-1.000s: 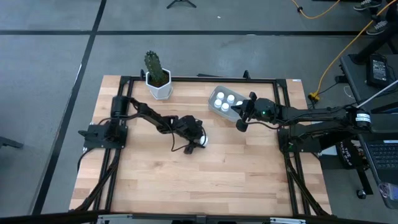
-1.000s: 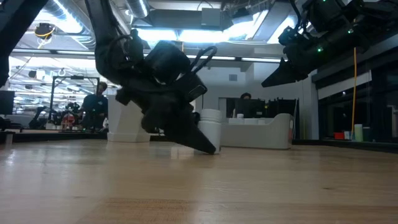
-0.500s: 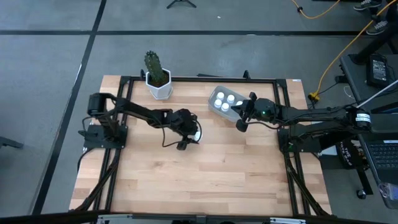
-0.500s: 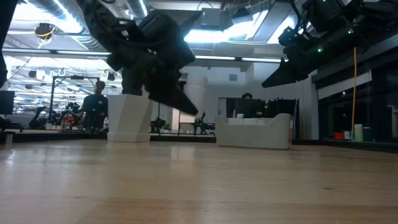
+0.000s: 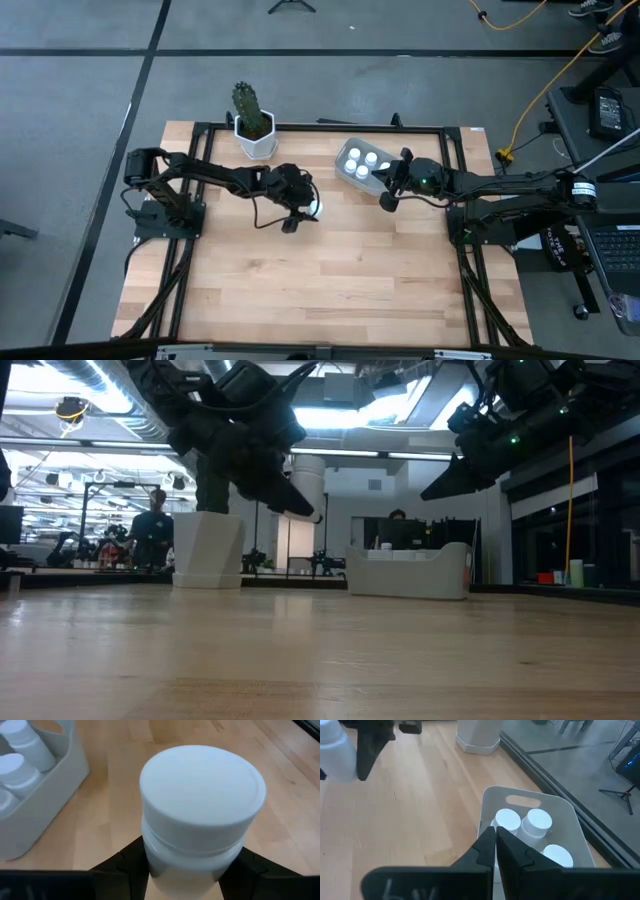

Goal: Pick and place pill bottles into a basket
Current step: Put the white pill bottle into the gray bin

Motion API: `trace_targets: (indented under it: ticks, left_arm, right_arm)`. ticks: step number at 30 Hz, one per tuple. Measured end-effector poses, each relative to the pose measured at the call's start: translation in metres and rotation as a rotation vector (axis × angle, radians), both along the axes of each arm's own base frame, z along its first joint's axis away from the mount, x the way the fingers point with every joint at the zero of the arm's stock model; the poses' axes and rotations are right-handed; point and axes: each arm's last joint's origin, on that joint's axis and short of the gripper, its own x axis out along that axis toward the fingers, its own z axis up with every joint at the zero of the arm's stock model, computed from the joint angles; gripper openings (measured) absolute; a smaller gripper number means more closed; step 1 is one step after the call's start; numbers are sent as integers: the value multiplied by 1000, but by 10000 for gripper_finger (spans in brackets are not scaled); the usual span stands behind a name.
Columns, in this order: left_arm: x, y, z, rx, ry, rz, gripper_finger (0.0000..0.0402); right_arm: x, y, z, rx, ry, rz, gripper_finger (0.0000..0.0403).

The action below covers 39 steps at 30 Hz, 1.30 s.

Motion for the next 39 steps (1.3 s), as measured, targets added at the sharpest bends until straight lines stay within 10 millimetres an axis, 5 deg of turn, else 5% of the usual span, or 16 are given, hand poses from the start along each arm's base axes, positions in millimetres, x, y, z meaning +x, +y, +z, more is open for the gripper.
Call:
trace_targets:
  ticks: [14, 27, 32, 39]
  left_arm:
    - [3, 4, 3, 53, -40, 99, 175]
    - [4, 5, 5, 72, -62, 93, 175]
    - [4, 5, 5, 65, -61, 92, 175]
    - [4, 5, 5, 64, -61, 92, 175]
  right_arm:
    - [15, 0, 40, 96, 34, 101, 19]
    - [55, -3, 62, 182, 192, 264, 25]
    - [63, -2, 70, 216, 163, 348, 75]
    - [65, 3, 72, 179, 168, 391, 198]
